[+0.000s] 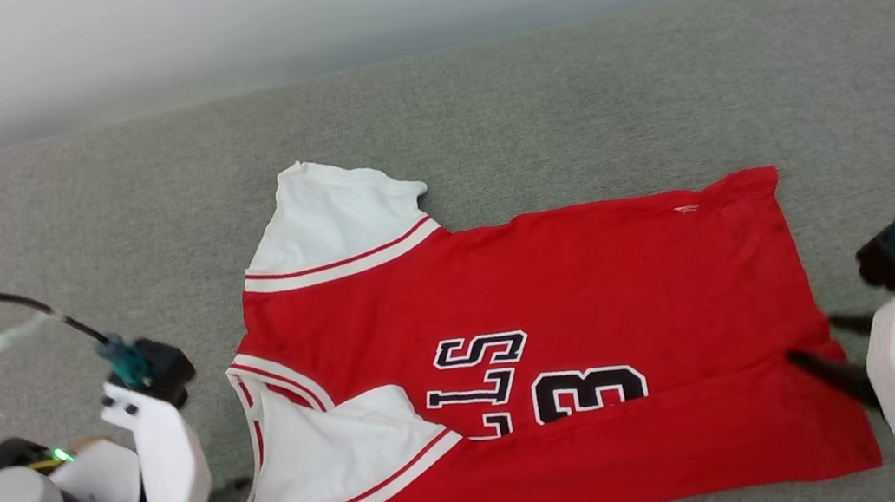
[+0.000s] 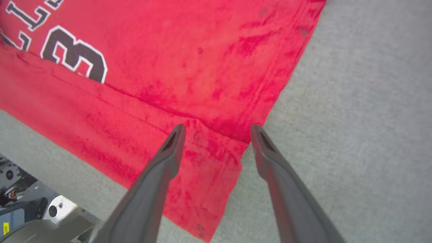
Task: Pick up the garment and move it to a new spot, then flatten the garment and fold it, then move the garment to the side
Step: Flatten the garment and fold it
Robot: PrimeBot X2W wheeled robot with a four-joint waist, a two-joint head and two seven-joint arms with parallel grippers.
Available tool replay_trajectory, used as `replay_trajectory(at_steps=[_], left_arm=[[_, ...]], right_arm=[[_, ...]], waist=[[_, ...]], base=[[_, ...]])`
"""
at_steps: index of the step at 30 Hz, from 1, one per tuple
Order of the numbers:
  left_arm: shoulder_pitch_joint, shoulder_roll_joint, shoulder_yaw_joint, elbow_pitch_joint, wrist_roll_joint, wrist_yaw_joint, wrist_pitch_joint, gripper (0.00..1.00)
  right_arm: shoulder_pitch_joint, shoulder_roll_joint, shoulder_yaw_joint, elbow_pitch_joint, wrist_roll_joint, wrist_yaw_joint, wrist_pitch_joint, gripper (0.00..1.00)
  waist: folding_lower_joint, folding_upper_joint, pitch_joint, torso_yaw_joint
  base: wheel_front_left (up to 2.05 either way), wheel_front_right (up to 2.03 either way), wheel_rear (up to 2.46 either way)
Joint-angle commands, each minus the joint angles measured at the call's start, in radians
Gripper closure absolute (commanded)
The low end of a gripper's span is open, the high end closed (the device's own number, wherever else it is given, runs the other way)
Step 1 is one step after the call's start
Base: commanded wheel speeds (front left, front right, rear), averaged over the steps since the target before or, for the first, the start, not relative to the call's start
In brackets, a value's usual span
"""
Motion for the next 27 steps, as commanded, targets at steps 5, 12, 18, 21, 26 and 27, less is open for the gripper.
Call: replay_trajectory(at_steps=[5, 12, 18, 21, 26, 27], left_arm=[[-0.065, 0.027, 0.052, -0.018, 0.028, 0.019, -0.047, 0.0], [-0.168, 0.0, 0.104, 0.025, 0.134, 0.038, -0.166, 0.0], [-0.286, -0.042, 0.124, 0.11, 0.201, 0.022, -0.199, 0.0], [-0.351, -0.061, 0.134, 0.149, 0.207, 0.01, -0.183, 0.0], [-0.459, -0.091, 0.142, 0.224, 0.211, -0.01, -0.127, 0.0], [-0.478, -0.099, 0.144, 0.239, 0.202, -0.014, -0.111, 0.0]], right_arm=[[0.002, 0.063, -0.141, -0.033, -0.103, -0.001, -0.169, 0.0], [0.058, 0.173, -0.334, -0.096, -0.286, -0.001, -0.362, 0.0], [0.164, 0.343, -0.532, -0.196, -0.5, -0.001, -0.538, 0.0], [0.228, 0.439, -0.616, -0.25, -0.591, -0.001, -0.601, 0.0], [0.303, 0.564, -0.669, -0.341, -0.688, -0.001, -0.673, 0.0], [0.315, 0.578, -0.667, -0.353, -0.703, -0.001, -0.682, 0.0]], waist=[[0.0, 0.0, -0.008, -0.023], [0.0, 0.0, 0.021, -0.05], [0.0, 0.0, 0.074, -0.078], [0.0, 0.0, 0.11, -0.091], [0.0, 0.0, 0.177, -0.117], [0.0, 0.0, 0.189, -0.122]], base=[[0.0, 0.0, 0.0], [0.0, 0.0, 0.0], [0.0, 0.0, 0.0], [0.0, 0.0, 0.0], [0.0, 0.0, 0.0], [0.0, 0.0, 0.0]])
